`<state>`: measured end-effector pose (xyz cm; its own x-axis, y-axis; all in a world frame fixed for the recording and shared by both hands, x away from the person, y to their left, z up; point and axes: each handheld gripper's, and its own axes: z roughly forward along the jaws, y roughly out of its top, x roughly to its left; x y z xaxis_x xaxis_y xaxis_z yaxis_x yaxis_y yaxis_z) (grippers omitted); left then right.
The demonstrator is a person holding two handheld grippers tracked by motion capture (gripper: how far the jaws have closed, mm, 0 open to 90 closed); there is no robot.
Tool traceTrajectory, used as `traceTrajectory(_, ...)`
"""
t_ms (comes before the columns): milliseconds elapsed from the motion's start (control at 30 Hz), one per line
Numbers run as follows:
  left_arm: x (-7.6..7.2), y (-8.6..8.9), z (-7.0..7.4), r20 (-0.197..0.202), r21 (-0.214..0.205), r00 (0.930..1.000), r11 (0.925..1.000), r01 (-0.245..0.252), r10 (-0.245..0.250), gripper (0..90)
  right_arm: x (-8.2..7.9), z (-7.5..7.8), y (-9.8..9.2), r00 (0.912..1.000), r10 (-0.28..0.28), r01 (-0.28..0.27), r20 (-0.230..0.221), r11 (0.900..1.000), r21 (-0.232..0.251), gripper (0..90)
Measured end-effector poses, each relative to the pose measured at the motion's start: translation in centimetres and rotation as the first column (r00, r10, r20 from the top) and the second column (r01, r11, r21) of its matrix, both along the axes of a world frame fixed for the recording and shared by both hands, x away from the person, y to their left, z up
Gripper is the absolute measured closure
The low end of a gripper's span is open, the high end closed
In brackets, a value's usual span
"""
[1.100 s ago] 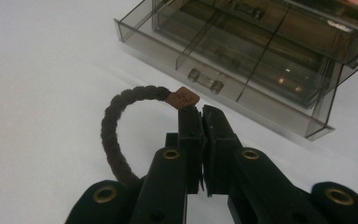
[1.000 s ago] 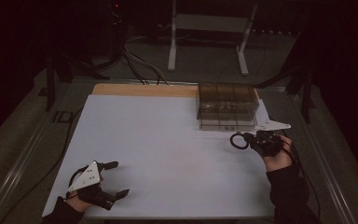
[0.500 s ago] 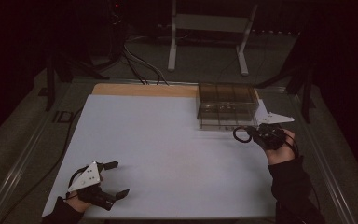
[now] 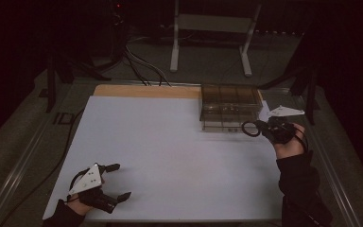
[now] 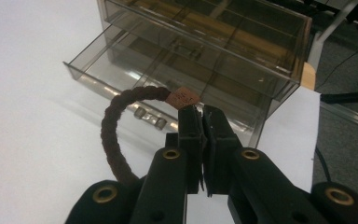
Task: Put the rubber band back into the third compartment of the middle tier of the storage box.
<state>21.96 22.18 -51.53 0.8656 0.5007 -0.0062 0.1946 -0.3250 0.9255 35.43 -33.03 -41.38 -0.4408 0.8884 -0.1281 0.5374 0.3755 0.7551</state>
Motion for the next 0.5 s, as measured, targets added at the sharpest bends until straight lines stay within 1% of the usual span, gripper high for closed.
traceTrajectory(67, 0.0, 0.0, 0.0, -0.001, -0.002, 1.0000, 1.0000, -0.002, 0.002, 0.3, 0.1, 0.1, -0.1, 1.0000, -0.005, 0.005, 0.003, 1.0000, 0.000, 86.5)
traceTrajectory(100, 0.0, 0.1, 0.0, 0.000, -0.003, 1.0000, 1.0000, -0.003, 0.003, 0.3, 0.5, 0.4, -0.4, 0.9998, -0.017, 0.017, 0.006, 0.9998, 0.007, 86.5)
traceTrajectory(300, 0.0, 0.0, 0.0, 0.000, 0.001, 1.0000, 1.0000, -0.002, 0.002, 0.3, 1.4, 0.8, -1.0, 0.9993, -0.038, 0.038, 0.006, 0.9993, 0.008, 86.5)
traceTrajectory(367, 0.0, 0.0, 0.0, 0.001, 0.001, 1.0000, 1.0000, -0.002, 0.002, 0.3, 1.8, 0.9, -1.0, 0.9992, -0.040, 0.040, 0.005, 0.9992, -0.005, 86.5)
traceTrajectory(467, 0.0, 0.1, 0.0, 0.003, -0.002, 1.0000, 1.0000, -0.004, 0.004, 0.3, 2.2, 0.9, -1.0, 0.9990, -0.044, 0.044, -0.001, 0.9990, -0.007, 86.5)
traceTrajectory(500, 0.0, 0.1, 0.0, 0.002, -0.002, 1.0000, 1.0000, -0.003, 0.003, 0.3, 2.7, 0.9, -1.0, 0.9989, -0.047, 0.047, -0.007, 0.9988, -0.012, 86.5)
